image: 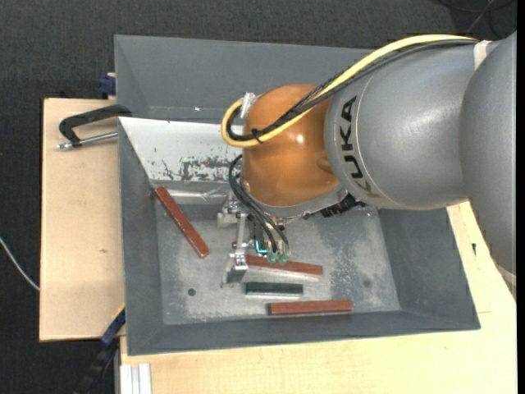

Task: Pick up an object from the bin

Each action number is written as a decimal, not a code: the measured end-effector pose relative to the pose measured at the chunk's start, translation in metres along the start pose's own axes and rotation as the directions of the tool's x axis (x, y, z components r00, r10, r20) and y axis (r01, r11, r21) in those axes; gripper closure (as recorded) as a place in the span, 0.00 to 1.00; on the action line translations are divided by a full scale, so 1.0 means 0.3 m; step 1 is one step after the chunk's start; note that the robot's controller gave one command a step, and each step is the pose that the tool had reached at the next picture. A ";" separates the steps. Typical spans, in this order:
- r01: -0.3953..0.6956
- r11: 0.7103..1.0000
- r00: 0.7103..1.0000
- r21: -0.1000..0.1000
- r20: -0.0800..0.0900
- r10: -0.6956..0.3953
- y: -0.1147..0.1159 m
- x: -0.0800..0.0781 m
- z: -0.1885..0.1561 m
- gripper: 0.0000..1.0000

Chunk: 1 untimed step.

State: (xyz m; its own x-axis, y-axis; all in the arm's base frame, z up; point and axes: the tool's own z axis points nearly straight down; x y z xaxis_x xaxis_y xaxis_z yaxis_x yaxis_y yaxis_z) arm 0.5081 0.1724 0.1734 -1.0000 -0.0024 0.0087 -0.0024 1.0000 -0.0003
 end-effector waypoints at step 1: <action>-0.002 1.000 1.000 -0.001 0.008 0.002 -0.003 -0.007 -0.014 0.00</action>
Offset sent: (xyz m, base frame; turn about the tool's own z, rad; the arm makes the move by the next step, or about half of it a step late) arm 0.0141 -0.0941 -0.1034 -0.1459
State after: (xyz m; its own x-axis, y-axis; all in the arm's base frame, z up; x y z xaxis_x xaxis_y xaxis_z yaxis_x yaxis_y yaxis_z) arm 0.5103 0.1715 0.1775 -1.0000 -0.0004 0.0006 -0.0004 1.0000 0.0011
